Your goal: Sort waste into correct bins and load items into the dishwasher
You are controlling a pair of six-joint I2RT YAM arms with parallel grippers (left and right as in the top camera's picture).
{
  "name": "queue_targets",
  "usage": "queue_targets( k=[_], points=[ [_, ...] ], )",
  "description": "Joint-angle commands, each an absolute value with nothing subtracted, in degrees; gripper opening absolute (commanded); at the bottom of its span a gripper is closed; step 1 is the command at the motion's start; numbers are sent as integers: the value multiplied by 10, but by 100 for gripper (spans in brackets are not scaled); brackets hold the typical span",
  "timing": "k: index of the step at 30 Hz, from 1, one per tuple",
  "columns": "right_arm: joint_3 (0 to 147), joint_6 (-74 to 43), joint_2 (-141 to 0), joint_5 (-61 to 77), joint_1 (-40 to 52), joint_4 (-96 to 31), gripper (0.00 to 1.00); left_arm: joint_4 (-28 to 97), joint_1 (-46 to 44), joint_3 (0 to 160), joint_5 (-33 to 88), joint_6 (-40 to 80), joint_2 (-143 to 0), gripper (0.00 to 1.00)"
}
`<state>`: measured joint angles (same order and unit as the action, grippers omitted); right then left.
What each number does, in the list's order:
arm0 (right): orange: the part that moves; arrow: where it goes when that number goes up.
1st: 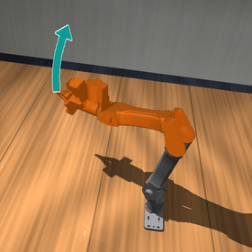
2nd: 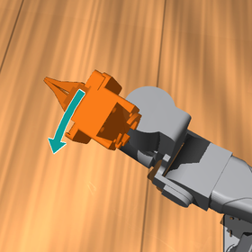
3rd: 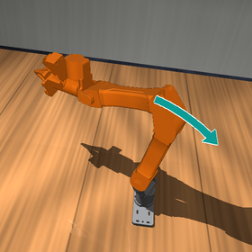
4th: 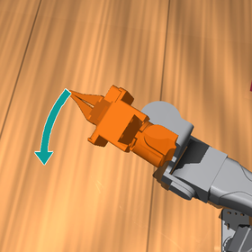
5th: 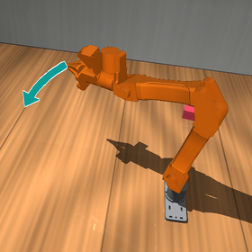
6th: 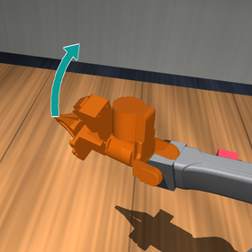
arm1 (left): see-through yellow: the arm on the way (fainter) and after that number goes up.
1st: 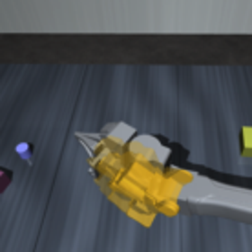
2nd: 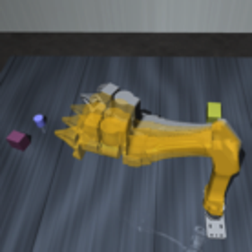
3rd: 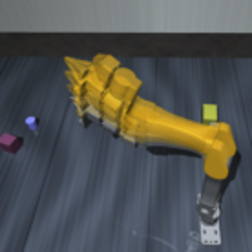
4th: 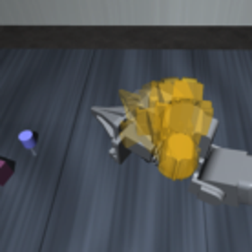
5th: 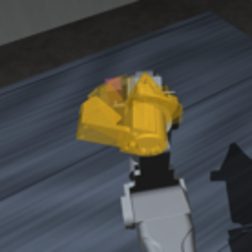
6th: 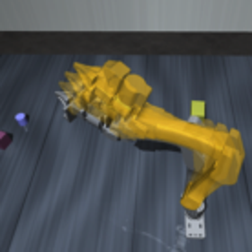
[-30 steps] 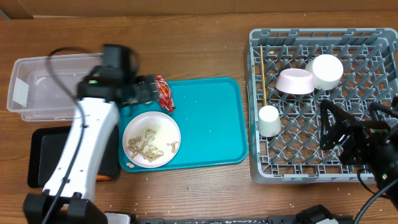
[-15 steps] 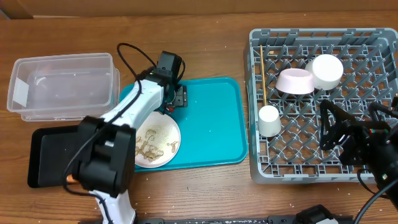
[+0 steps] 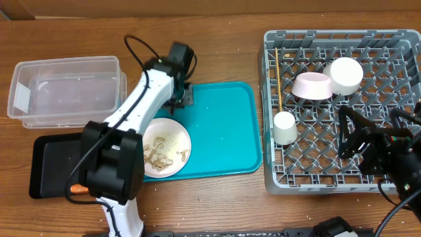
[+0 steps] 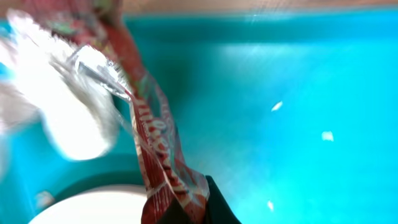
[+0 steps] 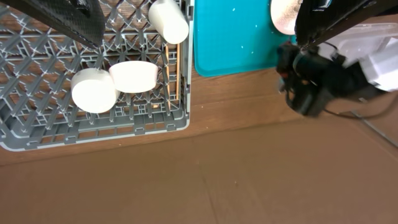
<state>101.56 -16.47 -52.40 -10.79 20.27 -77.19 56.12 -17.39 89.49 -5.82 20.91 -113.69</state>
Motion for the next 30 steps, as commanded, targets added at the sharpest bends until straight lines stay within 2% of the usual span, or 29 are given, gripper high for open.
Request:
queue_targets(
  k=[1, 5, 10, 11, 14, 15, 16, 18, 21, 25, 30],
  points=[
    [1016, -168, -524, -113, 201, -769, 100, 609, -147, 974, -115, 230, -1081, 4],
    [1016, -168, -524, -113, 201, -769, 100, 637, -90, 995, -196, 279, -1052, 4],
    [1016, -168, -524, -113, 201, -769, 100, 637, 13, 995, -151, 294, -1056, 4],
    [1016, -168, -524, -113, 201, -769, 100, 636, 26, 995, -142, 298, -1058, 9],
    [1016, -168, -524, -113, 201, -769, 100, 614, 65, 995, -65, 283, -1061, 40],
    [1016, -168, -524, -113, 201, -769, 100, 606, 74, 997, -30, 269, -1060, 55],
    [1016, -168, -524, -113, 201, -769, 100, 604, 81, 1003, 4, 261, -1059, 63],
    [1016, -168, -524, -113, 201, -769, 100, 608, 84, 1019, 54, 252, -1059, 63],
    [1016, -168, -524, -113, 201, -769, 100, 617, 61, 1025, 51, 230, -1058, 63],
    [1016, -168, -524, -113, 201, -769, 100, 623, -13, 1013, -49, 194, -1068, 66],
    [1016, -168, -524, -113, 201, -769, 100, 602, -96, 976, -176, 192, -1114, 76]
  ],
)
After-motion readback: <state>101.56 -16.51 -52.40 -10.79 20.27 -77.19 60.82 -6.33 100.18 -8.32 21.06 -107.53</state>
